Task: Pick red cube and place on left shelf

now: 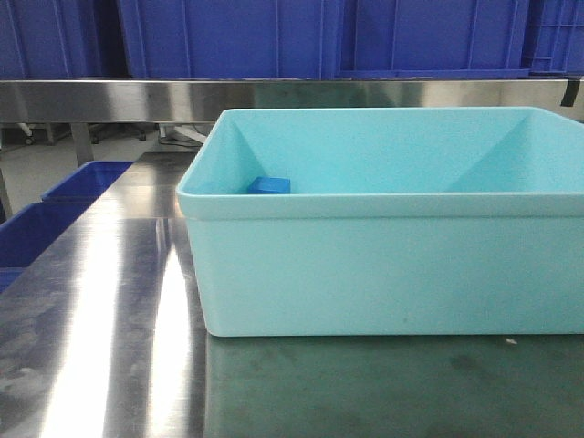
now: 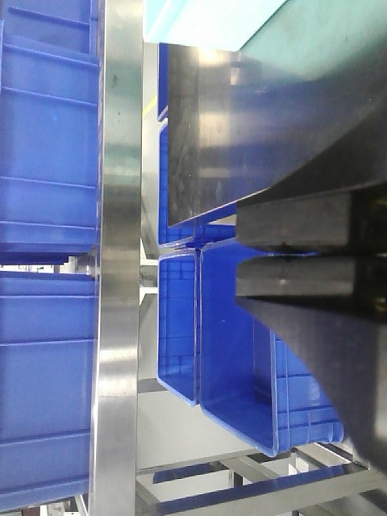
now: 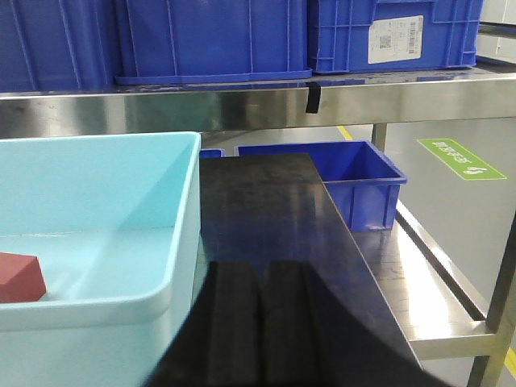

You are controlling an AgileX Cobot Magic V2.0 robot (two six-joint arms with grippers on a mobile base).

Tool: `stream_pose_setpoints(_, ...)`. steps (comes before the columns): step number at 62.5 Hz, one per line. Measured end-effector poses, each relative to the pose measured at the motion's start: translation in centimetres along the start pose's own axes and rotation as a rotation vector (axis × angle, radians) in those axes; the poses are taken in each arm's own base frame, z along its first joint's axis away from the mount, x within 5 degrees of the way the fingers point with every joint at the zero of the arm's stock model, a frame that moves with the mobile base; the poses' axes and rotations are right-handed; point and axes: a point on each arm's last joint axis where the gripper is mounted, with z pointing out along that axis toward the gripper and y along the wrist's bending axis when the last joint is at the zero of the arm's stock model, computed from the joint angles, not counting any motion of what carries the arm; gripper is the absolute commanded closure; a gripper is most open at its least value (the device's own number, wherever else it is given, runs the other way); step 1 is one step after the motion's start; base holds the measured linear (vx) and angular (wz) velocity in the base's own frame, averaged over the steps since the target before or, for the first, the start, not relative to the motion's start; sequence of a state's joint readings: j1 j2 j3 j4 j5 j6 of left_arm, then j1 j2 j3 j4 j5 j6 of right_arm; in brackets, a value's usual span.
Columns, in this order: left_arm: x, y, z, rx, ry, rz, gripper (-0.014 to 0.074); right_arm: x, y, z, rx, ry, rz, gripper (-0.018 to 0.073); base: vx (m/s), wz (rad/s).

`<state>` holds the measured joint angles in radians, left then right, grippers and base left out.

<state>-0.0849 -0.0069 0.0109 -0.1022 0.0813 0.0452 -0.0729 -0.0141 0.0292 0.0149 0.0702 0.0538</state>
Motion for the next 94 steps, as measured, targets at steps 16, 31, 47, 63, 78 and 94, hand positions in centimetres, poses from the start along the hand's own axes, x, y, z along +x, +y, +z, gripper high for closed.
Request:
stream_pose_setpoints(16, 0.0, 0.0, 0.0, 0.0, 0.0, 0.0, 0.0496, 0.0, 0.0, 0.0, 0.0, 0.0, 0.0, 0.0514, 0.0, 0.0)
stream_pose_setpoints(31, 0.0, 0.0, 0.0, 0.0, 0.0, 0.0, 0.0495, 0.0, 0.0, 0.0, 0.0, 0.0, 0.0, 0.0514, 0.0, 0.0)
stream_pose_setpoints(47, 0.0, 0.0, 0.0, 0.0, 0.0, 0.0, 0.0495, 0.0, 0.0, 0.0, 0.0, 0.0, 0.0, 0.0514, 0.0, 0.0)
stream_pose_setpoints(63, 0.0, 0.0, 0.0, 0.0, 0.0, 0.0, 0.0495, -0.2, 0.0, 0.0, -0.001, -0.024, 0.0, 0.0514, 0.0, 0.0)
stream_pose_setpoints(78, 0.0, 0.0, 0.0, 0.0, 0.0, 0.0, 0.0495, -3.2, 0.2, -0.5, -0.01, -0.162, -0.002, 0.0514, 0.0, 0.03)
stream_pose_setpoints(94, 0.0, 0.0, 0.0, 0.0, 0.0, 0.0, 0.0496, -13.5, 0.9, -2.3, 0.002, -0.107, -0.033, 0.0514, 0.0, 0.03)
